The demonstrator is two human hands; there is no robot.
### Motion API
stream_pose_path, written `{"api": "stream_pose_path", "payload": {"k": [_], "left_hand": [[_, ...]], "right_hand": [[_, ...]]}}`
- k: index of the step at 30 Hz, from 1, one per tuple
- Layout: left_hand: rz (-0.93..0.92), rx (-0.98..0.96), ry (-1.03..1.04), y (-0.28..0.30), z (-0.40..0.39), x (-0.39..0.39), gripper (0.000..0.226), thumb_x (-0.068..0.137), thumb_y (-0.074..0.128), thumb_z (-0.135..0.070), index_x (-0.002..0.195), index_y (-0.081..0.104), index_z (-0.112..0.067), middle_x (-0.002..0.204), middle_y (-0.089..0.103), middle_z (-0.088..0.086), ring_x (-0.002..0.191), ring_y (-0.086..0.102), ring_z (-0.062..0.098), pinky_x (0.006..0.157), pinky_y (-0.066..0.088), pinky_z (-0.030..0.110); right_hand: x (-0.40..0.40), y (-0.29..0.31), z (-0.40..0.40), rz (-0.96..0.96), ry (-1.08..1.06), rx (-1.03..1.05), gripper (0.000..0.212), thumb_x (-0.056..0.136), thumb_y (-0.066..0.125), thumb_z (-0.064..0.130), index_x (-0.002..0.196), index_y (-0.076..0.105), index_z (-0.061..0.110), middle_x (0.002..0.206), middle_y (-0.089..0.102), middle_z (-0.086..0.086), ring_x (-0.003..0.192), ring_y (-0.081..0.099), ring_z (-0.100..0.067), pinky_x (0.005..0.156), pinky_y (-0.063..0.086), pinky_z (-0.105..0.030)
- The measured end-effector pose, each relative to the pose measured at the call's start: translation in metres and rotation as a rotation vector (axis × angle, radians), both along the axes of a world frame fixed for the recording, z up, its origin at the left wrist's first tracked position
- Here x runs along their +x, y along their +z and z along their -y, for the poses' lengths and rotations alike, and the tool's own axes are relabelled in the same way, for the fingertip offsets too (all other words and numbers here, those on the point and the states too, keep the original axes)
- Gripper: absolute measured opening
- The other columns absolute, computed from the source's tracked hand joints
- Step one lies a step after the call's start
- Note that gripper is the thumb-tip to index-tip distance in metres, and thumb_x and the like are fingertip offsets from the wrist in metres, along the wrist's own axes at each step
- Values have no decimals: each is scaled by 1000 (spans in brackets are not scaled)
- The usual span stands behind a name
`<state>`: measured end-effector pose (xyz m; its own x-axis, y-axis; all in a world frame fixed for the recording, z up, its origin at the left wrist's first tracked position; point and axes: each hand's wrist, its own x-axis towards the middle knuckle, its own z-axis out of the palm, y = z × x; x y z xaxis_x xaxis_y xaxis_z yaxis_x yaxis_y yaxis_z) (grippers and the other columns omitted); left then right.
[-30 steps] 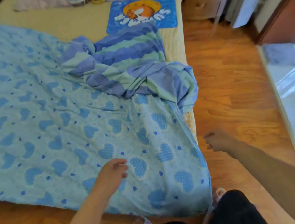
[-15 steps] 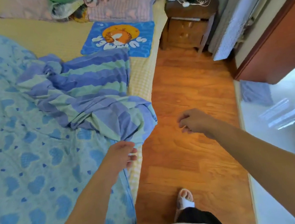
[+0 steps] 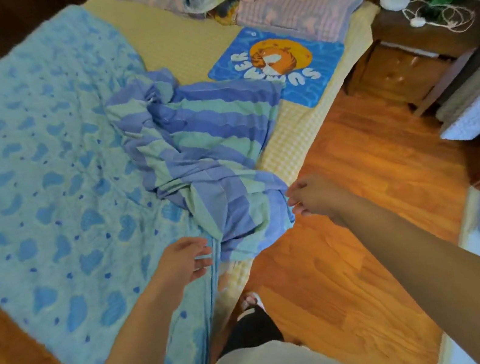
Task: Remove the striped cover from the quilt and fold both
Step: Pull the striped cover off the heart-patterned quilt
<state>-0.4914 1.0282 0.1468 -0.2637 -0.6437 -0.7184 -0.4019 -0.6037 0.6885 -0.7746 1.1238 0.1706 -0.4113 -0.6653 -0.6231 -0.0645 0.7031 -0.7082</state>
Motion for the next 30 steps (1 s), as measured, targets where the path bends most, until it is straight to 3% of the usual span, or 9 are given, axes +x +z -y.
{"api": "stream_pose_path", "payload": {"k": [4, 7, 11, 16, 21, 26, 28, 30], "left_hand": [[-41, -5, 125, -15, 51, -23, 17, 101, 54, -16, 110, 66, -8, 100, 72, 11, 82, 69, 26, 75, 51, 34], [-26, 27, 217, -23, 89, -50, 18, 101, 51, -12, 113, 63, -5, 104, 70, 16, 82, 67, 28, 74, 50, 33], [20, 56, 151, -7, 131, -99, 17, 102, 49, -14, 111, 63, -7, 100, 68, 14, 80, 65, 27, 70, 49, 31], [24, -46, 116, 6, 201, -171, 14, 102, 49, -9, 99, 63, -9, 88, 66, 12, 68, 60, 24, 64, 43, 27], [58, -27, 269, -25, 246, -243, 14, 101, 52, -10, 95, 64, -10, 86, 67, 10, 68, 62, 24, 64, 47, 30], [196, 67, 429, -78, 264, -322, 14, 99, 53, -8, 87, 59, -13, 73, 62, 6, 63, 54, 21, 56, 38, 24], [349, 4, 357, -103, 264, -353, 18, 97, 57, -9, 80, 61, -13, 73, 62, 5, 66, 56, 20, 54, 42, 24], [498, -41, 163, -135, 261, -386, 11, 96, 61, -19, 88, 67, -13, 82, 66, 2, 81, 64, 20, 67, 45, 29]], "right_hand": [[-24, 0, 78, 44, 87, -10, 13, 95, 55, 16, 100, 66, 10, 95, 69, -8, 69, 64, -16, 70, 54, -32], [-63, 5, 114, -7, 87, -5, 13, 95, 55, 14, 100, 67, 14, 98, 70, -7, 73, 66, -17, 74, 56, -34], [-135, 9, 136, 27, -62, 1, 14, 96, 55, 13, 104, 65, 10, 104, 70, -10, 79, 66, -20, 69, 52, -30], [-211, -20, 194, 12, -132, 20, 16, 97, 55, 15, 106, 64, 6, 101, 69, -12, 77, 65, -20, 66, 51, -29], [-275, -70, 289, 57, 56, 68, 15, 97, 56, 18, 103, 65, 8, 94, 68, -9, 74, 64, -19, 71, 53, -31], [-362, -128, 388, 18, 275, 178, 12, 95, 55, 13, 89, 63, 6, 87, 64, -11, 71, 58, -21, 67, 47, -34], [-395, -151, 421, -42, 353, 252, 10, 95, 53, 10, 90, 61, 7, 87, 59, -13, 72, 53, -23, 67, 43, -35], [-429, -186, 458, -178, 465, 325, 15, 96, 49, 10, 99, 63, 4, 92, 58, -14, 80, 55, -25, 72, 46, -37]]}}
